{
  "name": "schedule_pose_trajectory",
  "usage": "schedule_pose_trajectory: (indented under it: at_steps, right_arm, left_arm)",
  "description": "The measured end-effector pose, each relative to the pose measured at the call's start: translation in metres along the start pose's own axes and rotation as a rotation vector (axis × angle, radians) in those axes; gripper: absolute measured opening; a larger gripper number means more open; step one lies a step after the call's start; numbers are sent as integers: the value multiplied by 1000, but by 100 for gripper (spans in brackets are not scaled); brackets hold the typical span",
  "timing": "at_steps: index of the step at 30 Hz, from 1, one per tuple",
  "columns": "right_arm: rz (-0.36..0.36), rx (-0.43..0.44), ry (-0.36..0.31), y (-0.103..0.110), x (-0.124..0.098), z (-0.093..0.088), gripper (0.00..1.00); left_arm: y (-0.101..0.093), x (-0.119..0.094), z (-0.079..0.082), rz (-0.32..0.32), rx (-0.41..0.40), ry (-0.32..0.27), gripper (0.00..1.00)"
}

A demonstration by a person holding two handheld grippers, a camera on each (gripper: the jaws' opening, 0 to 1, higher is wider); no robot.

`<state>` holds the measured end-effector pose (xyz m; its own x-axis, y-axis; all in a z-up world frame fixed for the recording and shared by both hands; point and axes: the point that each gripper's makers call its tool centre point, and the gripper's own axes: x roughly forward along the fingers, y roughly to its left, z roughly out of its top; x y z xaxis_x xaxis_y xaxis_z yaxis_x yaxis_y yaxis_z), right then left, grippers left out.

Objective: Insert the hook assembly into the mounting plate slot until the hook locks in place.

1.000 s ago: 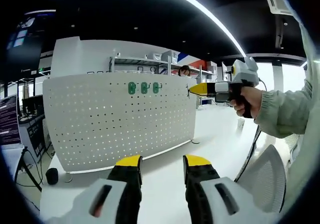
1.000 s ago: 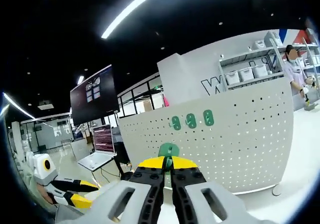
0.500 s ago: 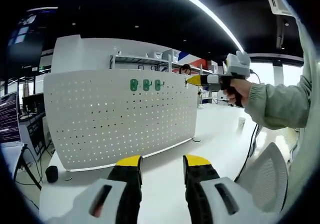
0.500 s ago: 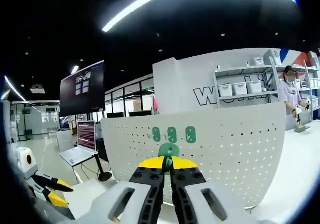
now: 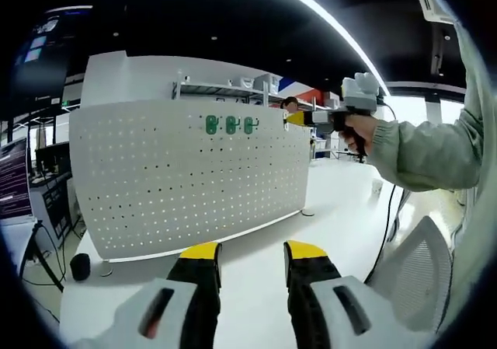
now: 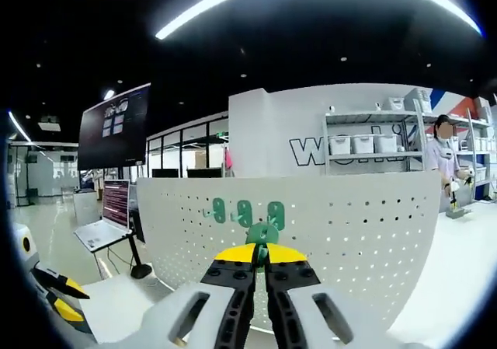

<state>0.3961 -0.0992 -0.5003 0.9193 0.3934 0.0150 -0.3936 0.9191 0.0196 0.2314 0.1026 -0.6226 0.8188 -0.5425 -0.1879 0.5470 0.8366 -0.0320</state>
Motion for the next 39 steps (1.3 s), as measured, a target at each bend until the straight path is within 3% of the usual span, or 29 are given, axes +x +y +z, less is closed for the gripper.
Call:
schedule_pose_trajectory:
  at_steps: [18,29,39]
  right_arm:
    - [-33,-15,-2,-18,19,2,1]
    - [-89,-130,-22,-29,30,7,1]
    - [-120,-147,-34,-36,44,6,1]
  left_arm:
    - [10,2,-6,17,-9,10,33]
    - [14,4,-9,25,-15,15,33]
    - [17,5,-9,26,-17,20,33]
